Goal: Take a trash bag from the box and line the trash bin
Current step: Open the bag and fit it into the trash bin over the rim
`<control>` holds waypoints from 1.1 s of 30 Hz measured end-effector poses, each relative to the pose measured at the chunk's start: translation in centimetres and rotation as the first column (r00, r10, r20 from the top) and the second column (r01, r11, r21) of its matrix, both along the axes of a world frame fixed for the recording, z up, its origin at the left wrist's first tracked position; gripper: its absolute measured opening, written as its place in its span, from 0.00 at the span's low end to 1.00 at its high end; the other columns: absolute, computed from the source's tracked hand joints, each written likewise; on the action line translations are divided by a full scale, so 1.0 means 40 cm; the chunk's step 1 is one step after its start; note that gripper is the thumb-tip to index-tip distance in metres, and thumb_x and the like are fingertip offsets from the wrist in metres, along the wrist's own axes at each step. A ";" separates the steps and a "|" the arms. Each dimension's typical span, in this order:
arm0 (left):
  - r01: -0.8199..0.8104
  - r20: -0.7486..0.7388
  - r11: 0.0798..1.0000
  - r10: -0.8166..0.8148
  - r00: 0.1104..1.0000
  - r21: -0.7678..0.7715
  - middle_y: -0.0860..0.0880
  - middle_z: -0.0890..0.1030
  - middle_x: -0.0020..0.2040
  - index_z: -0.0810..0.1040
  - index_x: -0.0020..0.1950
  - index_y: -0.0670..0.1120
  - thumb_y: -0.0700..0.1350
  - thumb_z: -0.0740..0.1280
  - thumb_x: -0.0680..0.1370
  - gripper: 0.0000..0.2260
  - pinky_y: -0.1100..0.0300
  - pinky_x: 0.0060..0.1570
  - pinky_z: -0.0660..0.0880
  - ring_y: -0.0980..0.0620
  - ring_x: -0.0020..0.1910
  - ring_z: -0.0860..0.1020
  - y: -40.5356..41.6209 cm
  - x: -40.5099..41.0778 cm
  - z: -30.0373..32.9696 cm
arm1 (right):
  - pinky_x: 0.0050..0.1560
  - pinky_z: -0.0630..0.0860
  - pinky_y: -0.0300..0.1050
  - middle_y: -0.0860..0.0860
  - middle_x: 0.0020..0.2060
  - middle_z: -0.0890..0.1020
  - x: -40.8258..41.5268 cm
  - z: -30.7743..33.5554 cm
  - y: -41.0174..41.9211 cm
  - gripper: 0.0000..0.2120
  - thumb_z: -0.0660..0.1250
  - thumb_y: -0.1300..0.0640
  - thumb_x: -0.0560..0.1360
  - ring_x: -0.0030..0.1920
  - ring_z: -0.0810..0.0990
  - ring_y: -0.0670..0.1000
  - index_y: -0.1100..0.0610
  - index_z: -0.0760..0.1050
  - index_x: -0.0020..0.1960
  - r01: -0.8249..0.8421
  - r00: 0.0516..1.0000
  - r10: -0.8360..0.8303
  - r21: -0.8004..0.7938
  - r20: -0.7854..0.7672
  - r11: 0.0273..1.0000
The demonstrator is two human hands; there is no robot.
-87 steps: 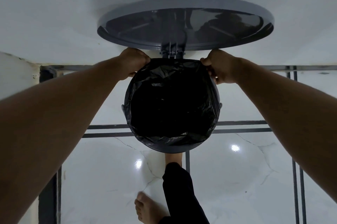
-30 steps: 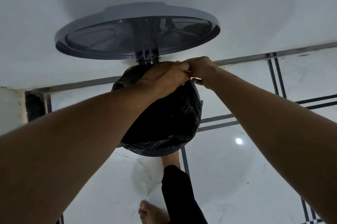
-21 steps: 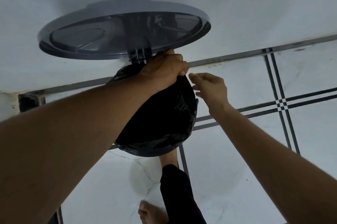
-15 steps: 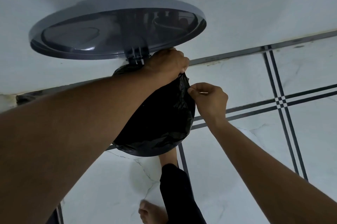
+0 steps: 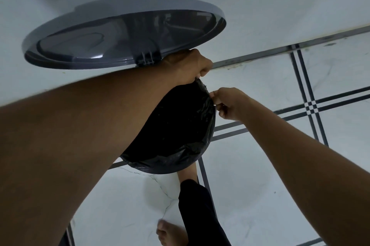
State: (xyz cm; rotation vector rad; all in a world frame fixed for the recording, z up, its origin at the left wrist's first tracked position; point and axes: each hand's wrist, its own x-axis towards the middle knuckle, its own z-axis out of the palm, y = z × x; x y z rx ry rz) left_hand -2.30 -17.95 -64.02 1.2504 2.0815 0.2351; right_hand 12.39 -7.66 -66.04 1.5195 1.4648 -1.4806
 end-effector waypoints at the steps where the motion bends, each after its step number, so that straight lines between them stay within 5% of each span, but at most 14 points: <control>1: 0.002 -0.006 1.000 -0.002 1.000 0.013 0.51 0.81 0.44 0.77 0.48 0.49 0.38 0.58 0.67 0.14 0.57 0.40 0.74 0.49 0.43 0.79 -0.003 -0.001 -0.005 | 0.35 0.63 0.41 0.51 0.34 0.72 0.001 0.000 0.004 0.17 0.57 0.72 0.74 0.34 0.66 0.48 0.55 0.78 0.39 0.014 1.000 -0.014 -0.022 -0.010 1.000; 5: -0.027 -0.057 0.998 0.030 0.998 0.061 0.51 0.81 0.48 0.80 0.53 0.51 0.29 0.63 0.73 0.18 0.60 0.41 0.74 0.51 0.43 0.79 -0.038 -0.018 -0.030 | 0.38 0.69 0.41 0.47 0.29 0.76 0.003 0.011 0.016 0.16 0.63 0.70 0.76 0.35 0.70 0.47 0.52 0.84 0.46 -0.117 0.985 0.118 0.019 -0.127 0.993; 10: -0.080 -0.147 0.979 0.108 0.983 0.187 0.48 0.81 0.60 0.83 0.59 0.47 0.32 0.65 0.76 0.18 0.54 0.60 0.76 0.45 0.59 0.79 -0.150 -0.022 -0.016 | 0.45 0.80 0.43 0.51 0.34 0.82 -0.039 0.017 0.003 0.10 0.67 0.64 0.74 0.36 0.79 0.48 0.59 0.87 0.45 -0.148 0.965 0.173 0.138 -0.194 0.979; 14: -0.168 -0.323 0.941 0.263 0.909 0.292 0.45 0.84 0.58 0.84 0.60 0.44 0.40 0.66 0.80 0.11 0.44 0.54 0.80 0.41 0.59 0.79 -0.237 -0.015 -0.001 | 0.42 0.82 0.42 0.54 0.42 0.87 -0.066 0.013 -0.001 0.09 0.67 0.60 0.72 0.38 0.82 0.50 0.61 0.85 0.47 -0.192 0.967 0.219 0.194 -0.128 0.962; 17: -0.194 -0.358 0.960 0.256 0.898 0.201 0.43 0.84 0.56 0.85 0.57 0.43 0.46 0.67 0.82 0.10 0.44 0.53 0.79 0.39 0.57 0.81 -0.243 -0.021 0.004 | 0.41 0.81 0.42 0.52 0.44 0.88 -0.078 0.014 0.003 0.09 0.72 0.55 0.75 0.34 0.81 0.48 0.59 0.85 0.49 -0.168 0.964 0.205 0.206 -0.171 0.964; 21: -0.214 -0.404 0.969 0.246 0.881 0.123 0.43 0.81 0.53 0.84 0.52 0.46 0.40 0.66 0.78 0.07 0.48 0.48 0.79 0.35 0.50 0.81 -0.220 -0.023 0.017 | 0.42 0.80 0.40 0.47 0.43 0.88 -0.102 0.014 -0.010 0.06 0.75 0.54 0.76 0.38 0.83 0.45 0.51 0.86 0.53 -0.131 0.905 0.202 0.207 -0.374 0.970; 25: -0.133 -0.517 0.991 0.116 0.848 0.003 0.42 0.79 0.58 0.80 0.60 0.44 0.41 0.67 0.77 0.12 0.45 0.47 0.78 0.34 0.52 0.81 -0.211 -0.024 0.030 | 0.46 0.82 0.37 0.46 0.44 0.89 -0.132 0.007 -0.039 0.06 0.75 0.55 0.75 0.45 0.87 0.45 0.50 0.87 0.51 -0.181 0.879 0.287 0.290 -0.382 0.940; 27: -0.061 -0.549 0.998 0.043 0.835 -0.015 0.41 0.79 0.57 0.78 0.62 0.42 0.40 0.68 0.77 0.14 0.43 0.45 0.78 0.34 0.51 0.82 -0.214 -0.034 0.030 | 0.37 0.77 0.33 0.46 0.43 0.87 -0.145 0.008 -0.046 0.04 0.74 0.58 0.76 0.41 0.84 0.44 0.50 0.87 0.48 -0.148 0.905 0.242 0.275 -0.350 0.950; 30: -0.009 -0.532 0.995 0.059 0.845 0.097 0.40 0.81 0.54 0.78 0.61 0.44 0.38 0.66 0.76 0.13 0.48 0.38 0.74 0.34 0.47 0.83 -0.228 -0.043 0.016 | 0.38 0.75 0.35 0.46 0.43 0.86 -0.163 0.010 -0.047 0.09 0.70 0.62 0.77 0.42 0.82 0.44 0.49 0.86 0.45 -0.174 0.902 0.279 0.313 -0.330 0.933; 33: -0.191 -0.336 0.935 0.291 0.896 0.300 0.42 0.84 0.57 0.84 0.59 0.45 0.35 0.65 0.76 0.15 0.47 0.47 0.80 0.36 0.51 0.83 -0.267 -0.032 0.008 | 0.54 0.82 0.42 0.46 0.45 0.87 -0.184 0.015 -0.054 0.14 0.68 0.68 0.75 0.48 0.85 0.47 0.51 0.87 0.47 -0.239 0.830 0.413 0.430 -0.376 0.871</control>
